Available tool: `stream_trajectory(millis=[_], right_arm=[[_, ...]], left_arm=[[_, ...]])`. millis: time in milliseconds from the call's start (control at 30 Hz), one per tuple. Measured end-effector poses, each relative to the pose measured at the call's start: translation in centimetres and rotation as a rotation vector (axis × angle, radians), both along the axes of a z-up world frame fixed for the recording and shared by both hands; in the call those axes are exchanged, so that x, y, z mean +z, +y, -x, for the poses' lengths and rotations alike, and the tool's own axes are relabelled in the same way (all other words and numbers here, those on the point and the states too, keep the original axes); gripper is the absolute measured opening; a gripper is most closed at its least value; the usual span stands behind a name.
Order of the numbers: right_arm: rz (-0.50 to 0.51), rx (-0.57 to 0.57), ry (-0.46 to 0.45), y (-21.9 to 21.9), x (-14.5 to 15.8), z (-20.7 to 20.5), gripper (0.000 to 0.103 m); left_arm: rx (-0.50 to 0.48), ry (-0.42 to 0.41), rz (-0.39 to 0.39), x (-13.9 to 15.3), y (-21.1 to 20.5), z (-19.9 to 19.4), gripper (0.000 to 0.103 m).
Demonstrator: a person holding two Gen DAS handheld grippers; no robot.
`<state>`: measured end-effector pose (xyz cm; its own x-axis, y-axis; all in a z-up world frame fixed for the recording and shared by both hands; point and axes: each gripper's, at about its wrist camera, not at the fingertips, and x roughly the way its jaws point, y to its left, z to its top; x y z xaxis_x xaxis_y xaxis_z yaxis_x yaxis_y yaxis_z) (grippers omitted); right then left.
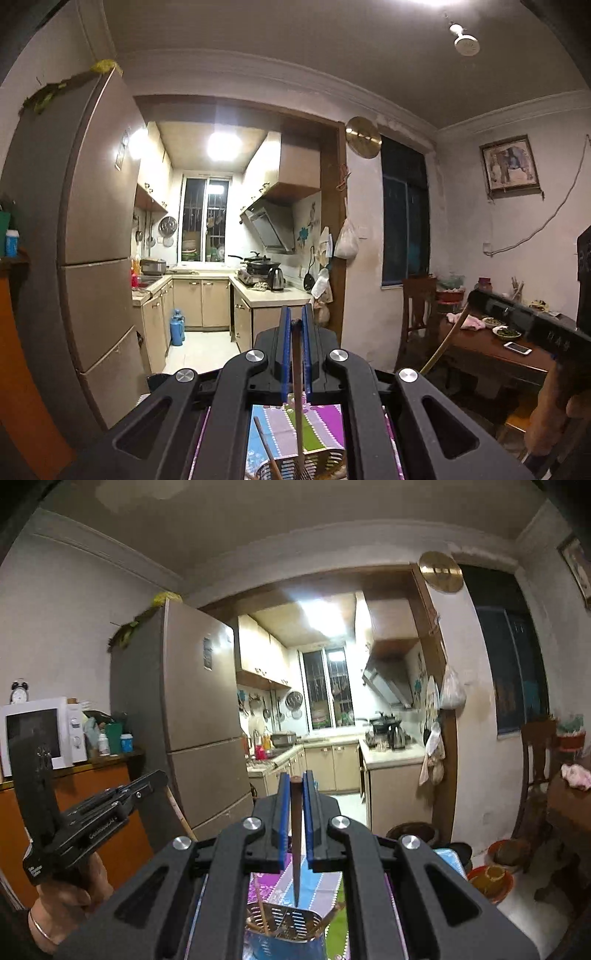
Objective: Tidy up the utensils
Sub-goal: 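Carry both chopsticks over the mesh holder and lower them inside, then open both tools to drop the chopsticks into the holder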
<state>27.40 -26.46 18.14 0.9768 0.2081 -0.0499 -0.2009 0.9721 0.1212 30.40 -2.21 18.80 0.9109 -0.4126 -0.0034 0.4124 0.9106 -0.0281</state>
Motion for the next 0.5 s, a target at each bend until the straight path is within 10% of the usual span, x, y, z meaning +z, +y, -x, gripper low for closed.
stream_trajectory(millis=[500], right_arm=[[-0.058,0.028,0.237,0.9,-10.5,-7.8,0.005]], left_arm=[[0.026,0.133,-0.111,-10.5,-3.3,-8.3,0.007]])
